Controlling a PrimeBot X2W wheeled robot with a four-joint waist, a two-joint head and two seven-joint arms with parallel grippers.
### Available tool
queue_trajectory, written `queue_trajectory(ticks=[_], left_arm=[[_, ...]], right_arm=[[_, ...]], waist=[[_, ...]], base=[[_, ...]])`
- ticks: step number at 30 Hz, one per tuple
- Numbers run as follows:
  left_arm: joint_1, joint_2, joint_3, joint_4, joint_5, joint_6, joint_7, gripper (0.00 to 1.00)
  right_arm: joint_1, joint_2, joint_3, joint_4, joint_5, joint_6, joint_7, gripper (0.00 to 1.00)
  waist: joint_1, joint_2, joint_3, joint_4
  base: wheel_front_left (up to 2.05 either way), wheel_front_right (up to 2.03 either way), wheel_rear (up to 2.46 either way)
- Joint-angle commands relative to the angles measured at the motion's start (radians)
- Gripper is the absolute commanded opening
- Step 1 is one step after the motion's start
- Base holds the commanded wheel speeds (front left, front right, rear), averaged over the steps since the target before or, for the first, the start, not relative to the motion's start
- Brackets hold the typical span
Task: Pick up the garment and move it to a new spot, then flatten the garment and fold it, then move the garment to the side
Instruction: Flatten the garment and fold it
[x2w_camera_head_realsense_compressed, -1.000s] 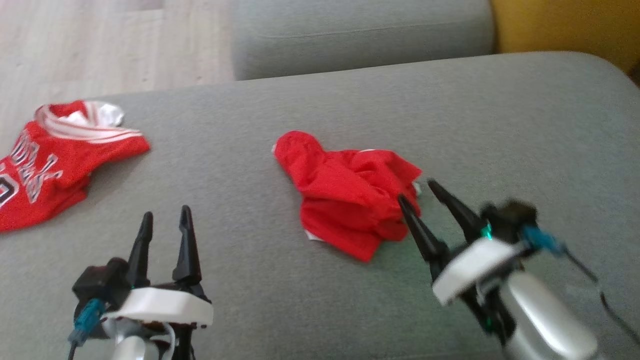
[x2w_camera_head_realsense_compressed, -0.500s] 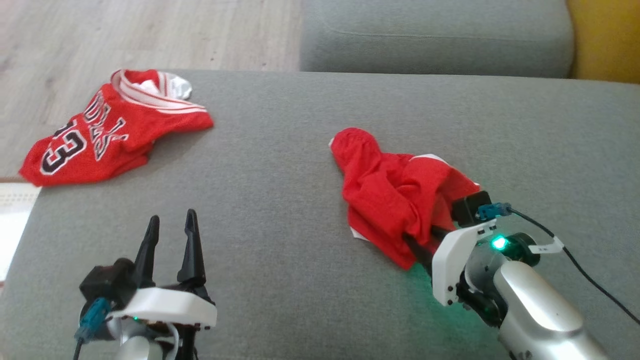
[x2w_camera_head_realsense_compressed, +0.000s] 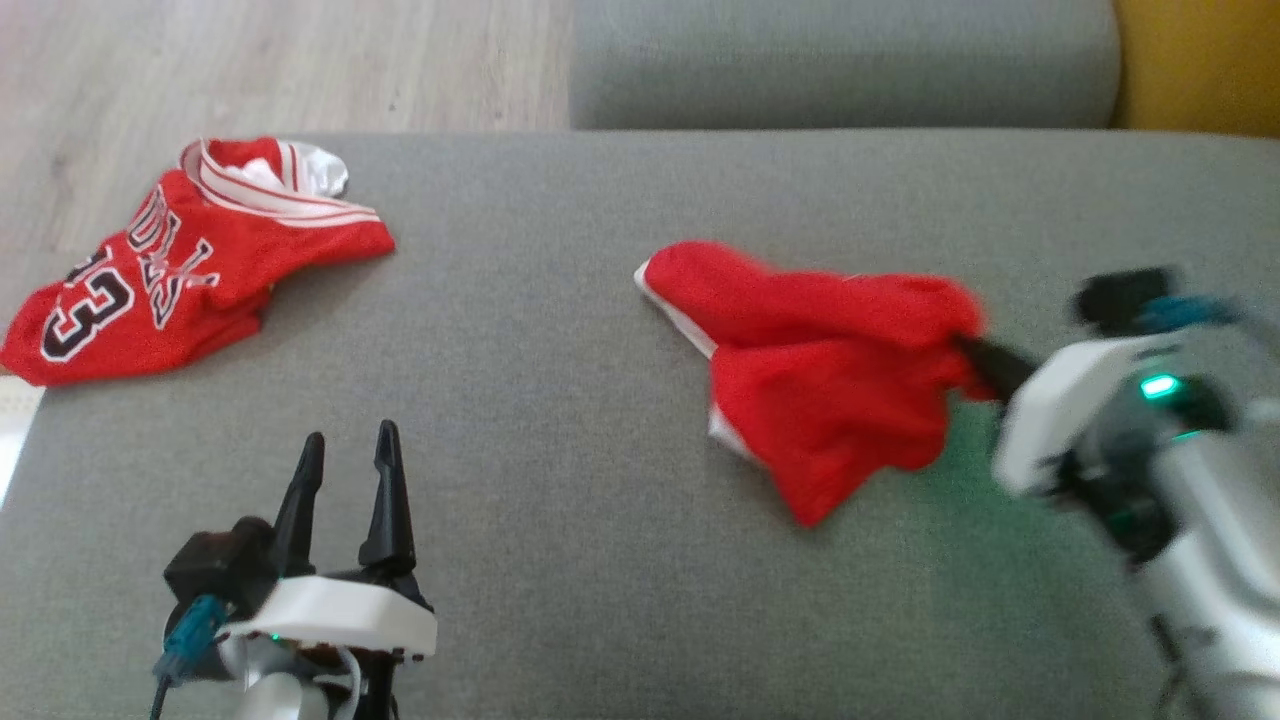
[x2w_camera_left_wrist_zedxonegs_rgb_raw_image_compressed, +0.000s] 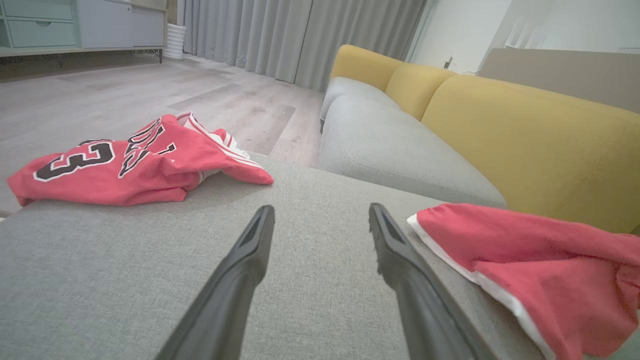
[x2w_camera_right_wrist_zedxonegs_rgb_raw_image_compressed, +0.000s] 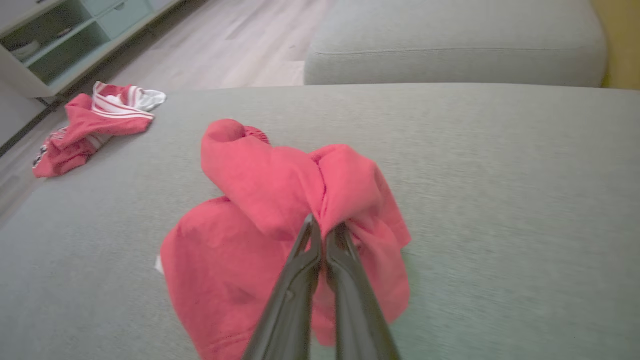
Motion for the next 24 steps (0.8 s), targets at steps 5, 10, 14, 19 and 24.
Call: queue_trajectory(ticks=[5,10,14,19,24], left_arm=[[-0.080,-0.002,0.012,-0.034,0.001,0.002,-0.008,1.00],[-0.135,-0.002,-0.015,-0.017,0.001,-0.001,-0.008,1.00],[-0.158,-0.002,-0.027,-0.003,-0.002,0.003,-0.008,1.00],[-0.165,-0.002,-0.027,0.016,-0.005,0.007,-0.008,1.00],[-0.153,-0.002,-0.010,0.028,-0.002,0.003,-0.008,1.00]], right_arm=[[-0.056,-0.111,-0.113,-0.058,0.027,-0.001,0.088,0.00],[-0.130,-0.216,-0.197,0.090,0.036,-0.001,0.140,0.00],[-0.202,-0.249,-0.218,0.214,-0.008,-0.001,0.048,1.00],[-0.274,-0.221,-0.210,0.353,-0.058,-0.001,-0.126,1.00],[-0.281,-0.148,-0.173,0.353,-0.078,-0.001,-0.293,1.00]], waist=[[0.0000,0.0000,0.067,-0.001],[0.0000,0.0000,0.138,0.036],[0.0000,0.0000,0.161,0.051],[0.0000,0.0000,0.140,0.035],[0.0000,0.0000,0.082,-0.018]], base=[[0.00,0.00,0.00],[0.00,0.00,0.00],[0.00,0.00,0.00],[0.00,0.00,0.00],[0.00,0.00,0.00]])
